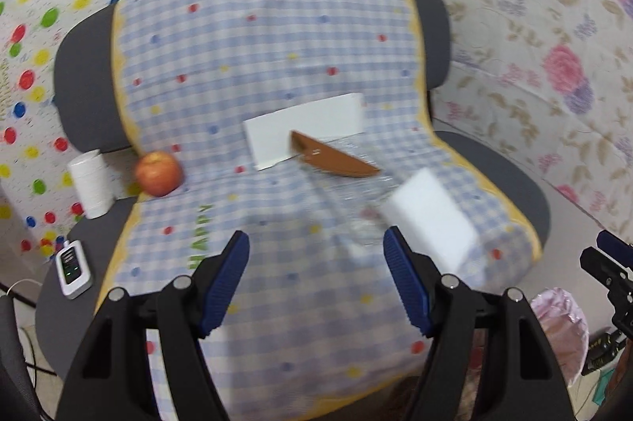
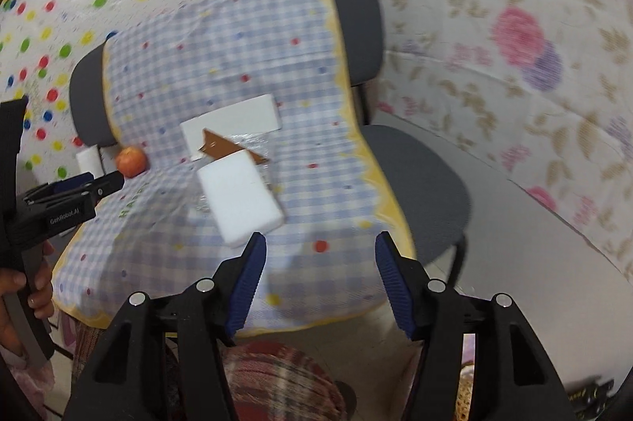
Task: Collect trash
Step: 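Return both tools to the chair toward the white foam block, then grasp the white foam block with the right tool and lift it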
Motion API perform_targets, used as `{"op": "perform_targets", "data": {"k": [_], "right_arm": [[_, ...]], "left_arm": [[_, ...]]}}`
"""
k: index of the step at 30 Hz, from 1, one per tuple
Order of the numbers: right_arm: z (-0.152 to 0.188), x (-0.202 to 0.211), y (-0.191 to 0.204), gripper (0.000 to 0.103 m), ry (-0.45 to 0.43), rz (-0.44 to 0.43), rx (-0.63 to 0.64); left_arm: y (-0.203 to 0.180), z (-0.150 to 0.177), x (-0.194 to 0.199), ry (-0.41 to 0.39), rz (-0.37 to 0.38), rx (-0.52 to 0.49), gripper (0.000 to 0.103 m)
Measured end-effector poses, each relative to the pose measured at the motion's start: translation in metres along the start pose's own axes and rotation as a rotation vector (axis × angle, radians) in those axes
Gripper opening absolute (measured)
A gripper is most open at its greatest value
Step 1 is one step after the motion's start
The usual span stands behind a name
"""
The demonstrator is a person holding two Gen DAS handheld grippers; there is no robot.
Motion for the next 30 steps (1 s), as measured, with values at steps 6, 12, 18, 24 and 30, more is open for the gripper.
{"op": "perform_targets", "data": {"k": [6, 12, 18, 24, 30], "right_arm": [[0.003, -0.031, 0.054, 0.059, 0.053, -0.072, 0.096], [0.001, -0.065, 0.091, 0.057, 0.074, -0.084, 0.188], [-0.001, -0.09, 0.112, 0.045, 0.088, -0.074, 0.24], [0.002, -0.109, 0.124, 0.028, 0.067, 0.029, 0.332], [-0.014, -0.092, 0.103, 0.014, 0.018, 0.003, 0.233]], "left_arm": [[0.043, 0.019, -0.012, 0.032, -0.066, 0.079, 0.087], [0.06, 0.025, -0.03, 0.069, -0.107, 0.068, 0.091], [0.068, 0.025, -0.034, 0.072, -0.099, 0.078, 0.091], [0.069, 0.024, -0.039, 0.083, -0.095, 0.085, 0.091], [0.064, 0.013, -0.05, 0.095, -0.068, 0.058, 0.091]]}}
Point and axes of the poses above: each gripper's, at about its wrist camera, not at the fingertips, and x roughly against the way its jaws point, y to its left, z to its underside, the point moved 6 cm from there along -x, roughly the way its jaws point, and after that the axes turned 13 degrees about z, right-handed, at the moved point
